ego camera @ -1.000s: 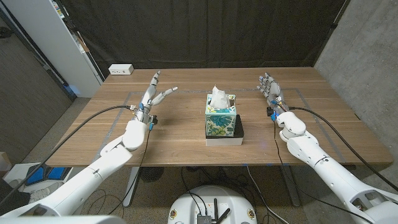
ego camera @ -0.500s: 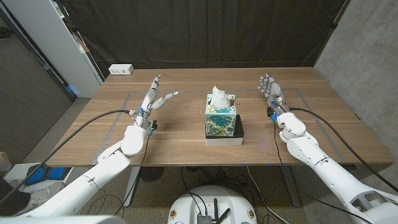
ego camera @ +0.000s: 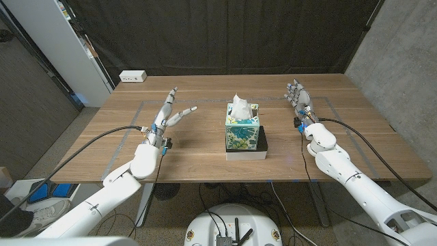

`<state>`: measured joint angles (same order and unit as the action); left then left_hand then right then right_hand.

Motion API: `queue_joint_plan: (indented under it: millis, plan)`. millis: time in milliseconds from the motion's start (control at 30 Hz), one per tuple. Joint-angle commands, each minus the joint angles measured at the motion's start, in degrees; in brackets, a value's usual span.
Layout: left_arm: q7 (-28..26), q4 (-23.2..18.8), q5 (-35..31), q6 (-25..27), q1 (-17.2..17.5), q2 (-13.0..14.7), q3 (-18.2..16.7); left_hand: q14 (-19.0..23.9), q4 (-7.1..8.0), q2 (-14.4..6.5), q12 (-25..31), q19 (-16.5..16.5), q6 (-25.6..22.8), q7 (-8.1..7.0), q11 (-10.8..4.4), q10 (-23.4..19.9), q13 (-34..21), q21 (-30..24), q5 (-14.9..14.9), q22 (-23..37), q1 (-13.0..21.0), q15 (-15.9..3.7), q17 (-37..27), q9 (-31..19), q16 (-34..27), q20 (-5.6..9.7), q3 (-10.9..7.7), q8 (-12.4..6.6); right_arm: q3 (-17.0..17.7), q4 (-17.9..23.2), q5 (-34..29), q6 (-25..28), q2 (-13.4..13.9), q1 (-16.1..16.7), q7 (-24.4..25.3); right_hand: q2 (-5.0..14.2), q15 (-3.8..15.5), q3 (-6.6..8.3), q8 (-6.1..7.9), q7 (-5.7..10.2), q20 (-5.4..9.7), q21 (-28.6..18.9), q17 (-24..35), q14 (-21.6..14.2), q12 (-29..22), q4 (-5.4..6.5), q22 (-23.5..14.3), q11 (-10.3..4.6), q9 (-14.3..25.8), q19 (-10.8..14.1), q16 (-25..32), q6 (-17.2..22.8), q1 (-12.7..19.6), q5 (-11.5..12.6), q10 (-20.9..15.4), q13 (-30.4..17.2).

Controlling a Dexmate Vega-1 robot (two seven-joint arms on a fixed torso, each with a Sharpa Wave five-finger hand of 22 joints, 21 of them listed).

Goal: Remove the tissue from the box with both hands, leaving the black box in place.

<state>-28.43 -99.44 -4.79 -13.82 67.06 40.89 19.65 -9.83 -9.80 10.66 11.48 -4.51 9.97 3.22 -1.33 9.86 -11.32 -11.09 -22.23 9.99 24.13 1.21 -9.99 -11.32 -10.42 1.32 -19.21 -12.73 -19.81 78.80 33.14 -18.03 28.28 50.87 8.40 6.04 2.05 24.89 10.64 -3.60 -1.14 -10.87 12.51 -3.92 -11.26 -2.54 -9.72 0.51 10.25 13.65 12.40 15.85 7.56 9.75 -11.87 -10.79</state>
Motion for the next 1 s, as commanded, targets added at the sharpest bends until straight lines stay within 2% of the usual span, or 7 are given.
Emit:
queue_joint_plan:
  millis: [33, 1000]
  plan:
    - [-0.2, -2.5, -0.4, 0.1, 3.5, 0.8, -1.3, -11.1, 0.13, -0.1, 0.2, 0.1, 21.4, -0.34, -0.26, 14.9, -0.2, -0.2, -0.3, 0.2, 0.7, -0.64, -0.1, -0.2, -0.1, 0.09, 0.48, -0.38, 0.1, -0.1, 0.0, 0.0, -0.4, -0.1, 0.7, 0.21, -0.25, 0.00, 0.16, -0.35, -0.14, -0.3, 0.0, -0.2, 0.2, -0.26, -0.2, 0.25, 0.1, 0.1, 0.0, 0.0, 0.6, 0.4, 0.1, -0.3]
    - [-0.4, -6.8, -1.2, -4.0, 12.3, 1.6, -5.5, -11.0, 0.37, -0.1, 0.3, 0.3, 21.2, -0.33, -0.16, 14.7, -0.2, -0.2, -1.0, 0.2, 1.6, -0.65, -0.1, -0.2, -0.1, 0.12, 2.13, -0.51, -0.4, 0.5, -1.2, 0.5, -1.4, -0.1, 3.2, 0.41, -0.31, -0.20, 0.21, -0.23, -0.20, -0.3, -0.2, -0.2, 0.2, -0.69, -0.2, 0.15, 0.1, 0.1, 0.0, 0.0, 0.4, 0.4, 0.1, -0.3]
